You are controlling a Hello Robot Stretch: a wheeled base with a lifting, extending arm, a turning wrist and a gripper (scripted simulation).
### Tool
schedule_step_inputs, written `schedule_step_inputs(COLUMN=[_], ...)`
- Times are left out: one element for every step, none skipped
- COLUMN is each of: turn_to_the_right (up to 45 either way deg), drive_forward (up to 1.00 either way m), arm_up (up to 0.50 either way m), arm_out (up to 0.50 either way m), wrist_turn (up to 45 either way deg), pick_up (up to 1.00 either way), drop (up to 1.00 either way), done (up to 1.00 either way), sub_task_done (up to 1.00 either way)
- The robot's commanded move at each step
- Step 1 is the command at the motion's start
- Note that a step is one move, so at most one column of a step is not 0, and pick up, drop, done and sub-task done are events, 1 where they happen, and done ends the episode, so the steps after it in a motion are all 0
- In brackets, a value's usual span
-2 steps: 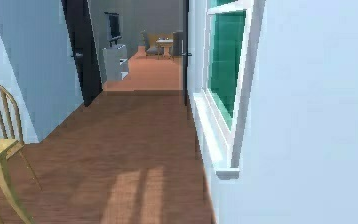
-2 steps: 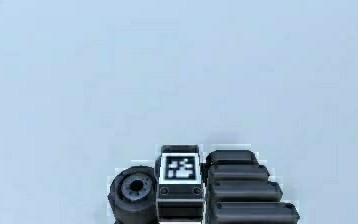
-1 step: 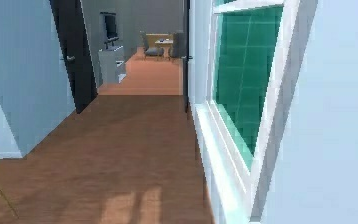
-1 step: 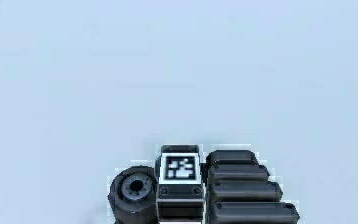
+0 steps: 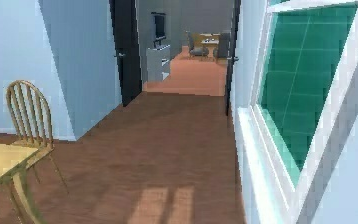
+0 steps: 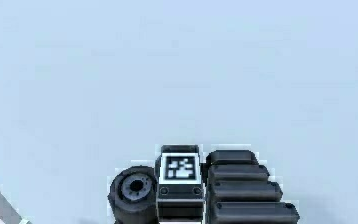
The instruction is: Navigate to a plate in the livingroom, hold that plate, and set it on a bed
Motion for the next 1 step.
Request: schedule_step_inputs(turn_to_the_right=[0.0], drive_forward=[1.0], arm_up=[0.0], arm_out=[0.0], wrist_turn=[0.0], pick_up=[0.0], drop=[0.0], done=[0.0], sub_task_done=[0.0])
